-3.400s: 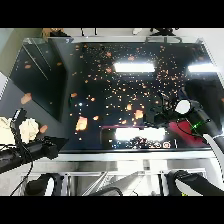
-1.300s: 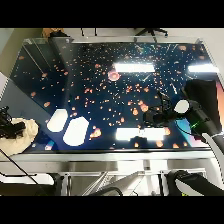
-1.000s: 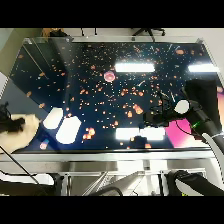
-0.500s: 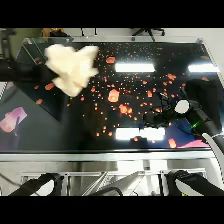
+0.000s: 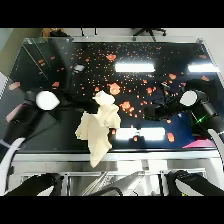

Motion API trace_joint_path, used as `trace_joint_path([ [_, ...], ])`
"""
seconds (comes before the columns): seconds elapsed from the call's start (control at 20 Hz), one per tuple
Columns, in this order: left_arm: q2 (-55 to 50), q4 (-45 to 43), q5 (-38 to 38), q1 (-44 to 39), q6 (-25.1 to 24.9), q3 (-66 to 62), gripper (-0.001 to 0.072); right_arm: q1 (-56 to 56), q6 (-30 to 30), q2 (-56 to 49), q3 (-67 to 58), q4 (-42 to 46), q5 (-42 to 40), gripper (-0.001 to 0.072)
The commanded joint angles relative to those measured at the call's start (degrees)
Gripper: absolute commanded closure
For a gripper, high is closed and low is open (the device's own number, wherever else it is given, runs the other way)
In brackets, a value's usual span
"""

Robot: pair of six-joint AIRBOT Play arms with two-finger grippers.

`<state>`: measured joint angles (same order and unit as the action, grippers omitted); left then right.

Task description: Fold the shirts.

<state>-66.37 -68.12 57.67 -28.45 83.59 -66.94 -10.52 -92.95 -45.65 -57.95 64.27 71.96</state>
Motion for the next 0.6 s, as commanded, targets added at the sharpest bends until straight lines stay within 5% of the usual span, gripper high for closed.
trace_joint_path([
  [0.0, -6.4, 0.3, -3.3, -2.2, 0.5, 1.5, 0.0437, 0.0, 0.2, 0.0, -1.7, 0.0, 0.5, 0.0535],
  [0.05, -8.1, 0.2, 0.8, -1.8, 1.2, -0.6, 0.0019, 0.0, 0.2, 0.0, -1.7, 0.0, 0.5, 0.0305],
  [0.1, -9.3, 0.1, 5.9, -1.1, 1.6, -2.9, 0.0005, 0.0, 0.2, 0.0, -1.7, -0.1, 0.5, 0.0235],
  [0.3, -8.1, 0.4, 25.6, 4.7, 1.9, -6.6, 0.0007, -0.2, 0.3, -2.0, -1.4, -0.8, 0.5, 0.0251],
  [0.55, 8.8, 0.8, 18.6, 5.3, 6.1, 20.3, 0.0007, -0.2, 9.9, -10.4, -1.4, -8.9, -3.6, 0.0250],
])
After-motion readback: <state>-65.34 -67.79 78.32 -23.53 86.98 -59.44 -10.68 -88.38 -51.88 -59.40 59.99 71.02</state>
